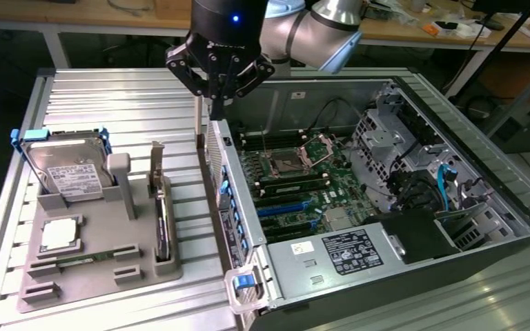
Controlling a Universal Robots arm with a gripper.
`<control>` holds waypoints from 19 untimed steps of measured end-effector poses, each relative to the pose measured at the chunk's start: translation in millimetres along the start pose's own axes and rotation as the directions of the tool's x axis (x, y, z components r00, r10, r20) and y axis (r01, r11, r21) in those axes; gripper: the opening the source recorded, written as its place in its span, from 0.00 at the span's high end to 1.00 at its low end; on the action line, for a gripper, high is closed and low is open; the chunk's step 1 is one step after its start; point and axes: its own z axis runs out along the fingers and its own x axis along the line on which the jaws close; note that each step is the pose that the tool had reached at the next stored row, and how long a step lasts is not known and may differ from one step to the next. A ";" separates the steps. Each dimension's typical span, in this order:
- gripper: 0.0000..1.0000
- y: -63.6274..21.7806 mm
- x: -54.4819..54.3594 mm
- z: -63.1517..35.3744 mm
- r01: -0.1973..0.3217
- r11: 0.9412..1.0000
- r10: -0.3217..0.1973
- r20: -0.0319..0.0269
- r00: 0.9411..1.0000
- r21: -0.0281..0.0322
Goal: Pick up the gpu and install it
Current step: 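Reach for the gpu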
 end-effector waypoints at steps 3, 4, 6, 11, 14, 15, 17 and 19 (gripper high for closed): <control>0.89 -0.1 1.9 0.0 0.000 1.000 0.000 0.000 1.000 0.000; 0.89 -0.1 2.5 0.1 0.000 1.000 0.000 0.000 1.000 0.000; 0.89 -0.2 3.8 0.1 0.000 1.000 0.000 0.000 1.000 0.000; 0.89 -0.4 8.0 0.2 0.000 1.000 0.000 0.000 1.000 0.000; 0.89 -0.6 9.9 0.3 0.000 1.000 0.000 0.000 1.000 0.000; 0.89 -0.6 10.5 0.3 0.000 1.000 0.000 0.000 1.000 0.000; 0.89 -0.7 11.8 0.3 0.000 1.000 0.000 0.000 1.000 0.000; 0.89 -0.8 13.1 0.4 0.000 1.000 0.000 0.000 1.000 0.000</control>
